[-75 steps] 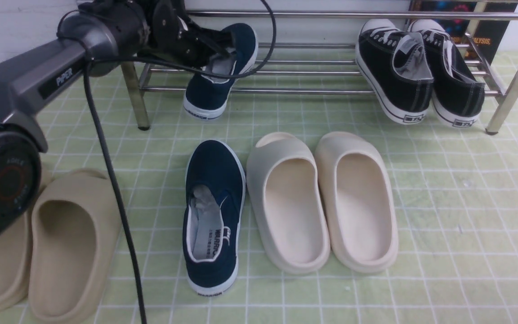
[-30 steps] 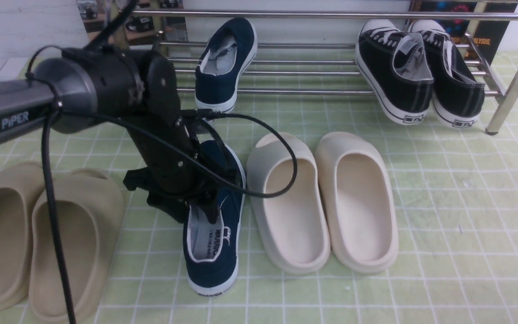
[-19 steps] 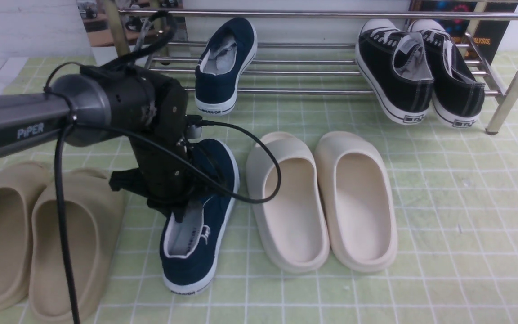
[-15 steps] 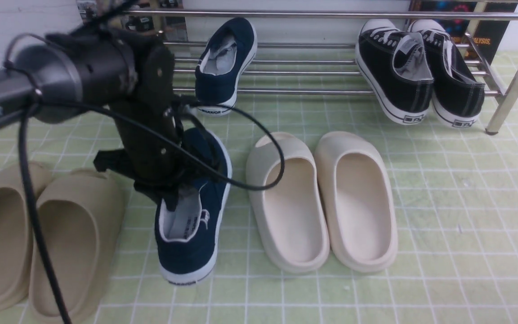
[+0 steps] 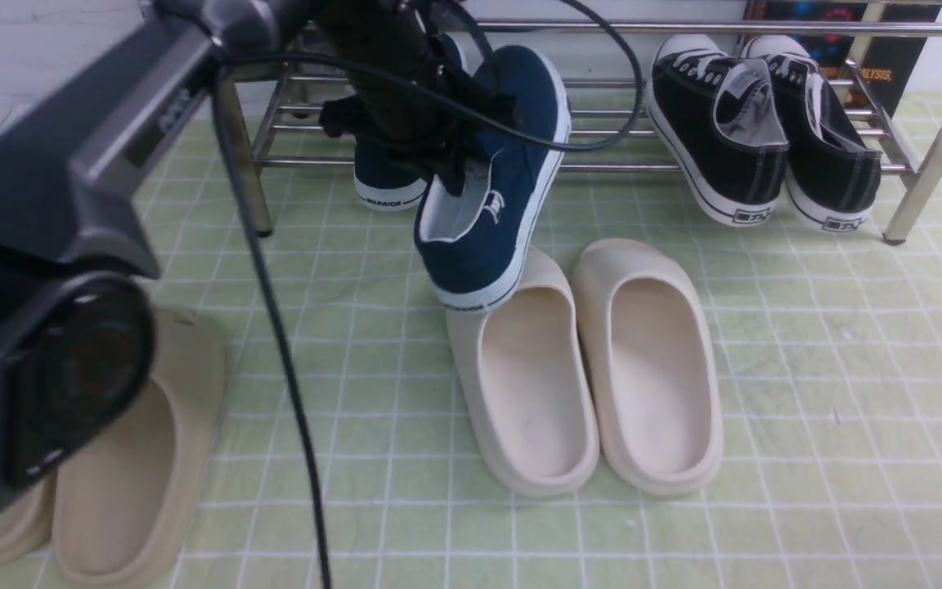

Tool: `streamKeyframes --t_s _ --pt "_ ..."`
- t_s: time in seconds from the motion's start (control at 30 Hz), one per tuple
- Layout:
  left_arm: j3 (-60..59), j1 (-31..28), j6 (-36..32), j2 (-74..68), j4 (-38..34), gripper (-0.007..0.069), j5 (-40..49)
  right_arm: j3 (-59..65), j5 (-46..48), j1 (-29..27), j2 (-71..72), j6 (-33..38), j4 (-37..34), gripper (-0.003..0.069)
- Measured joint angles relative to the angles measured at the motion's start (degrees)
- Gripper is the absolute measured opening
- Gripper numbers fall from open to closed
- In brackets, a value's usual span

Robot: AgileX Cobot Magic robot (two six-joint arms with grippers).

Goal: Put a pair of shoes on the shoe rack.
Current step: Use the left arm to put a shoe into the shoe rack

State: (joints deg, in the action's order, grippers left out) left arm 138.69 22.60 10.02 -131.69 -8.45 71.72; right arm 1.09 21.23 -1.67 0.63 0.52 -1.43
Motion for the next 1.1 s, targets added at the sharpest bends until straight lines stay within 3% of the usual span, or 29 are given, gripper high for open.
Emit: streamKeyframes --t_s 0.23,0.53,0.67,0.8,0.83,0.93,1.1 --pt "19.2 0.0 1.9 -12.6 3.9 -0.0009 0.0 0.0 0.0 0.0 0.0 0.0 0.0 0.0238" --pt "20.1 -0.1 1.1 -15.9 4.3 -0.0009 -6.0 0.0 0.0 0.0 0.0 0.0 0.0 0.0238" --pt "20.1 -0.1 1.5 -15.9 5.2 0.0027 -9.6 0.0 0.0 0.0 0.0 0.0 0.0 0.0238" --pt "20.2 -0.1 4.2 -15.8 6.0 0.0195 -13.2 0.0 0.0 0.0 0.0 0.0 0.0 0.0238" --pt "20.2 -0.1 4.3 -15.7 6.2 0.0278 -14.1 0.0 0.0 0.0 0.0 0.0 0.0 0.0238" --pt "20.2 -0.1 4.2 -15.7 6.4 0.0382 -14.8 0.0 0.0 0.0 0.0 0.0 0.0 0.0238" --pt "20.2 -0.1 4.0 -14.9 6.4 0.0419 -10.2 0.0 0.0 0.0 0.0 0.0 0.0 0.0238"
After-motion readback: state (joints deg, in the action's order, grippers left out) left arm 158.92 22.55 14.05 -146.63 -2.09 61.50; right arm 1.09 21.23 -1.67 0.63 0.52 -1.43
